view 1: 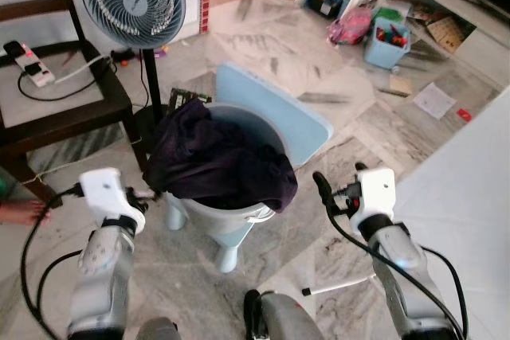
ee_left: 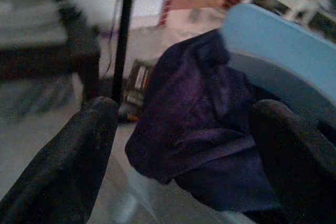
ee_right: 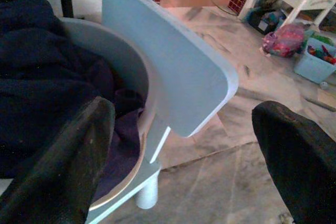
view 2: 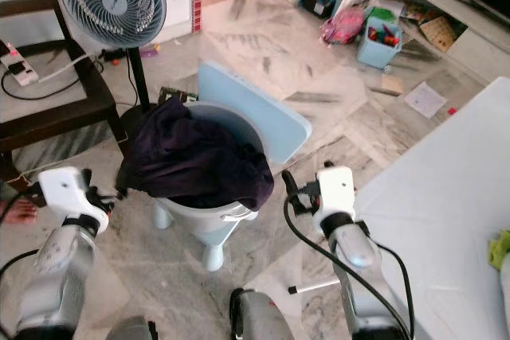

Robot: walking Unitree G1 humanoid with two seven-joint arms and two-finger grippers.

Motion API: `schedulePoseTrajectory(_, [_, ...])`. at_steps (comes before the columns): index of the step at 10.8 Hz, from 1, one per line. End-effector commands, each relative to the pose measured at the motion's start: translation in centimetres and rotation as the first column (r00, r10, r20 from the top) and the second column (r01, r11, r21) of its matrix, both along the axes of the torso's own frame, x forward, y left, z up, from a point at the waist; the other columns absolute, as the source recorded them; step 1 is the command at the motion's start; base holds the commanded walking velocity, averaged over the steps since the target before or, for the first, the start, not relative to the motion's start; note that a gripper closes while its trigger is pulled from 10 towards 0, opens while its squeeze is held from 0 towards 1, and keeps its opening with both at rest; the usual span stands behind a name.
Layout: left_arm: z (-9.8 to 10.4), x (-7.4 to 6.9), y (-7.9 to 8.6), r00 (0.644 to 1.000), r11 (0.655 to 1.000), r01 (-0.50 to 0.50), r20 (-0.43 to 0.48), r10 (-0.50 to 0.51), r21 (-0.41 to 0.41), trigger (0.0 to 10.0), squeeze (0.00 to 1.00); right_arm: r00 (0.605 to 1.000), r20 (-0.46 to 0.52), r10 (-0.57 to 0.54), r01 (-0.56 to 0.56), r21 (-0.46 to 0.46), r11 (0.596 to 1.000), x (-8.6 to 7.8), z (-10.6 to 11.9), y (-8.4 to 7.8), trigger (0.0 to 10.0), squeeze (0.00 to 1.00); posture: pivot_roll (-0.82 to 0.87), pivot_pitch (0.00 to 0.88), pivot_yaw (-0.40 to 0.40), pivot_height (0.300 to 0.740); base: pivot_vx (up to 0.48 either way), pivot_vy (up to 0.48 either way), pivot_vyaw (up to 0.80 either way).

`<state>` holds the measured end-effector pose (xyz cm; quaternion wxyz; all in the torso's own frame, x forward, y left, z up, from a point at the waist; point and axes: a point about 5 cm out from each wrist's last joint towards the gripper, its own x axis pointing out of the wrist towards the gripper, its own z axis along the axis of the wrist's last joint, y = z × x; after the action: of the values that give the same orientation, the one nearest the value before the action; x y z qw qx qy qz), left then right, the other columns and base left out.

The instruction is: Hang hanger

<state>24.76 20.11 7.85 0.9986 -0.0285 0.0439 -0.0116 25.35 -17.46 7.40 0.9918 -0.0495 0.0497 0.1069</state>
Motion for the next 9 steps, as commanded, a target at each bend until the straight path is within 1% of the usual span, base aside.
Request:
schedulePoseTrajectory(1, [0.8,-0.7,-1.1,0.993,0.989,0.099,0.046,-0.105,0.109,10.0,1.0,0.999,-0.029,-0.037,0.037,-0.017,0.999,-0.9,-0.7,-1.5,10.0,0.0,-0.01,0.142,-0.103,0.74,0.0,0.0,0.0])
schedulePoseTrajectory(2, [0.9,-1.1,-1.2,0.991,0.984,0.114,0.047,-0.122,0.139,10.0,0.78,0.999,-0.032,-0.04,0.039,-0.022,0.999,-1.1,-0.8,-1.7,10.0,0.0,-0.01,0.14,-0.095,0.74,0.0,0.0,0.0])
schedulePoseTrajectory(3, [0.7,-2.5,-1.2,0.989,0.974,0.134,0.031,-0.142,0.184,10.0,0.0,0.997,-0.039,-0.059,0.058,-0.033,0.998,-1.8,-1.1,-2.3,10.0,0.0,0.0,0.132,-0.067,0.74,0.0,0.0,0.0])
schedulePoseTrajectory(4, [0.5,-2.8,-1.2,0.989,0.973,0.139,0.021,-0.145,0.184,10.0,0.0,0.997,-0.039,-0.067,0.065,-0.035,0.997,-1.9,-1.1,-2.5,10.0,0.0,0.0,0.129,-0.059,0.74,0.0,0.0,0.0])
schedulePoseTrajectory(5, [0.0,-4.0,-1.7,0.987,0.973,0.157,-0.009,-0.158,0.17,10.0,0.0,0.995,-0.035,-0.097,0.096,-0.041,0.995,-2.3,-1.1,-3.1,10.0,0.0,-0.01,0.127,-0.041,0.74,0.0,0.0,0.0])
schedulePoseTrajectory(6, [-0.1,-4.5,-2.3,0.983,0.969,0.184,-0.014,-0.184,0.163,10.0,0.0,0.993,-0.032,-0.111,0.11,-0.043,0.993,-2.4,-1.0,-3.4,10.0,0.0,-0.01,0.129,-0.04,0.74,0.0,0.0,0.0])
schedulePoseTrajectory(8, [-0.1,-4.4,-2.7,0.982,0.969,0.189,-0.008,-0.19,0.158,10.0,0.0,0.993,-0.04,-0.109,0.107,-0.05,0.993,-2.7,-1.0,-3.5,10.0,0.0,-0.02,0.135,-0.059,0.74,0.0,0.0,0.0])
schedulePoseTrajectory(9, [0.1,-3.8,-2.6,0.984,0.972,0.173,0.007,-0.176,0.16,10.0,0.0,0.995,-0.04,-0.09,0.087,-0.061,0.994,-2.7,-0.8,-3.4,10.0,0.0,-0.02,0.142,-0.075,0.74,0.0,0.0,-0.8])
